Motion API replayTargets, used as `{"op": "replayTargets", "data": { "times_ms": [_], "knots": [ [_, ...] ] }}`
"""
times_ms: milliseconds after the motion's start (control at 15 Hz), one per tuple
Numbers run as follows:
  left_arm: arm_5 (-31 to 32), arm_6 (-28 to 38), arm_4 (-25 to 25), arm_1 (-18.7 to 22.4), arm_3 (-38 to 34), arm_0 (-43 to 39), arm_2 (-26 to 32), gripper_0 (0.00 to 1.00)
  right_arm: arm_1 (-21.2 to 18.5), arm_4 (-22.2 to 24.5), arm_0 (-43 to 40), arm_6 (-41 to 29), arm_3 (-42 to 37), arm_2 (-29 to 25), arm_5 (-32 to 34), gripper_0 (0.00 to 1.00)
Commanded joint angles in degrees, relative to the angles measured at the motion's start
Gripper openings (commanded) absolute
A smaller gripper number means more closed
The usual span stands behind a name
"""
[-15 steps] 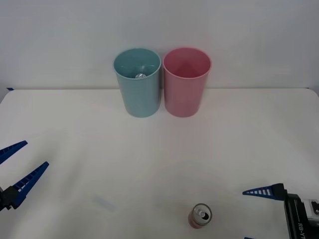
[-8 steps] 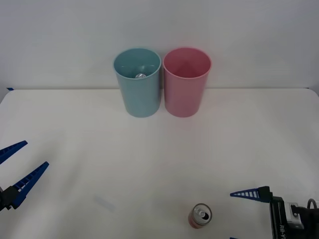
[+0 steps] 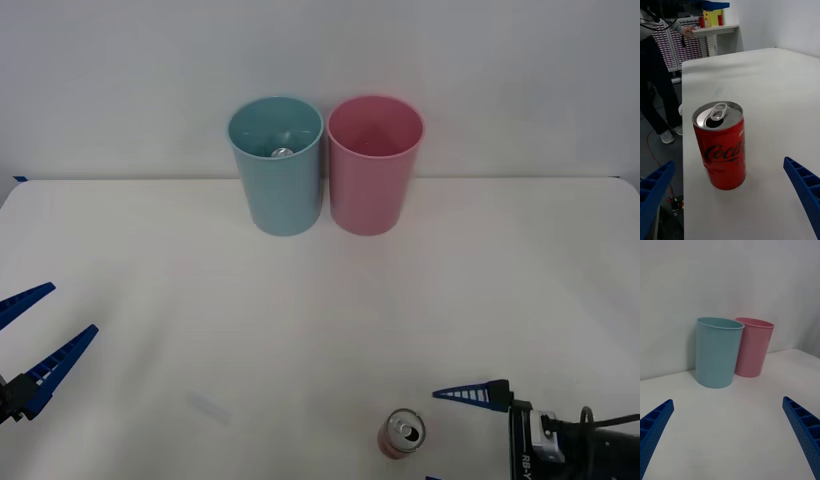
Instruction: Grasp the object on the table and drop it into the matching bin: aluminum can to the light blue bin, PET bottle to the pink bin.
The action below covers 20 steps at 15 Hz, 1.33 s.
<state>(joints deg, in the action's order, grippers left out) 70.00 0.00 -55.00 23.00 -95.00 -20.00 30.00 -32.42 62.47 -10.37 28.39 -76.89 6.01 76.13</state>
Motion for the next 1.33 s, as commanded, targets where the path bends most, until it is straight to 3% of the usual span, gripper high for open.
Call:
{"op": "replayTargets", "data": {
  "times_ms": [67,733,1200,1333],
  "knots": [
    [0.0,0.0,0.0,0.0,0.0,0.0,0.0,1.0,1.1,0.0,0.0,0.3,0.0,1.4,-1.2,1.0],
    [0.0,0.0,0.0,0.0,0.0,0.0,0.0,1.0,5.9,2.2,0.4,2.0,0.0,3.3,-5.2,1.0],
    [0.0,0.0,0.0,0.0,0.0,0.0,0.0,1.0,6.4,2.2,0.4,3.0,0.0,3.6,-6.0,1.0],
    [0.0,0.0,0.0,0.0,0.0,0.0,0.0,1.0,6.3,2.2,0.4,3.3,0.0,3.6,-6.0,0.31]
  ]
}}
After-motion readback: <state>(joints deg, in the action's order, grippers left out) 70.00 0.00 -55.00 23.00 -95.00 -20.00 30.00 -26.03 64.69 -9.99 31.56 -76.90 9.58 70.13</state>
